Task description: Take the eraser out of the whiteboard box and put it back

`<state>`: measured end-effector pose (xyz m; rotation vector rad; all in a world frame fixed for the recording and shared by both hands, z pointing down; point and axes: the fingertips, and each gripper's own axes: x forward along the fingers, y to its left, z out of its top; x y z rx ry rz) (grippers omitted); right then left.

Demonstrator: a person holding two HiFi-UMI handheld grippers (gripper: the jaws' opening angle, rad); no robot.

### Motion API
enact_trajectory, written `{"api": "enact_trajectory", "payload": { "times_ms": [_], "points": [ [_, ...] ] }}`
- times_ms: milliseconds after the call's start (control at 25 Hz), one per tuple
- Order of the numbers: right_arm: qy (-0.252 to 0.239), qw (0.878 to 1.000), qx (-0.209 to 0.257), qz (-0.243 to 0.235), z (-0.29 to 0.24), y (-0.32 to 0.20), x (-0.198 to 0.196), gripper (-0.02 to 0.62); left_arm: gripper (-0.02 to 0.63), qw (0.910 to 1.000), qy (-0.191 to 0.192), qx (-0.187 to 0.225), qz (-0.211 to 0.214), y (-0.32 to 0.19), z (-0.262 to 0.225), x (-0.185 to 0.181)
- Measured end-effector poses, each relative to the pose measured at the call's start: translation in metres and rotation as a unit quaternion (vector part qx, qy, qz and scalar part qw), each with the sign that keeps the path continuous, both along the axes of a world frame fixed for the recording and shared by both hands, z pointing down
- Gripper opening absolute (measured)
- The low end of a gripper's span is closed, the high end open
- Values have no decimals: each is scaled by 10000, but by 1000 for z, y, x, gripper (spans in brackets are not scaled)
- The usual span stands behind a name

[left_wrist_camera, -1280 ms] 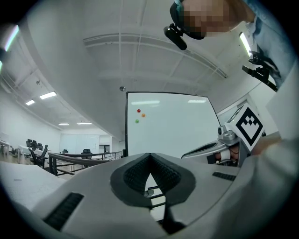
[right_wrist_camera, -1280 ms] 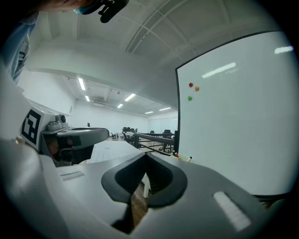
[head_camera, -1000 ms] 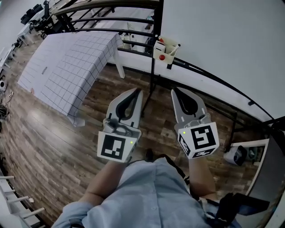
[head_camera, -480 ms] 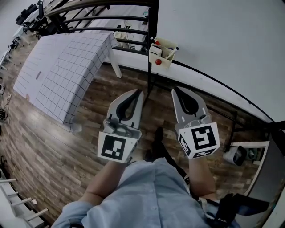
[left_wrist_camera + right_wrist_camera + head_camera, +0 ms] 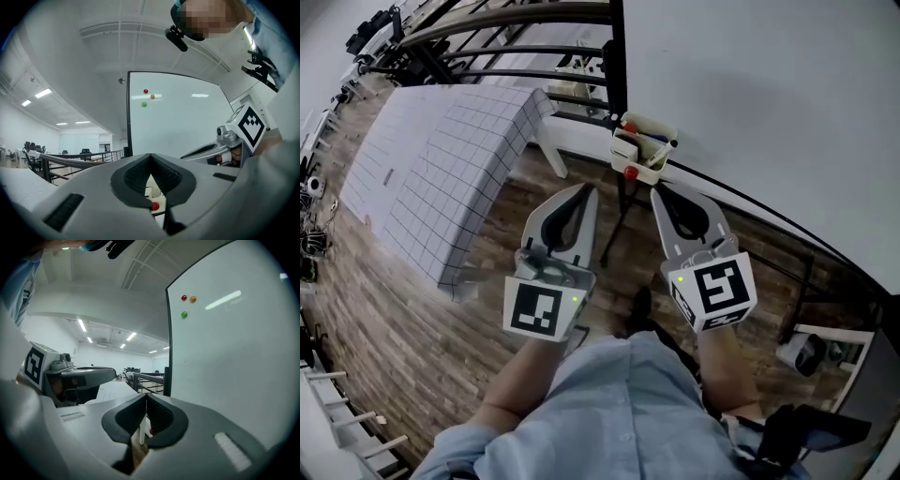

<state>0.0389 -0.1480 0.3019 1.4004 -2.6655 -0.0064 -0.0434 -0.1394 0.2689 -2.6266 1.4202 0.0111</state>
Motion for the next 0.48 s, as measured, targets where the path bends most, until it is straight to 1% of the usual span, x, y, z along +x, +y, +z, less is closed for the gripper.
{"api": "enact_trajectory", "payload": {
  "times_ms": [200, 480],
  "points": [
    [103, 9994, -35, -343, 1, -30, -2, 13, -2, 9997, 18, 149, -188, -28, -12, 10],
    [128, 9978, -34, -645, -4, -56, -6, 20, -2, 9990, -1, 109, -423, -50, -14, 9]
  ]
}}
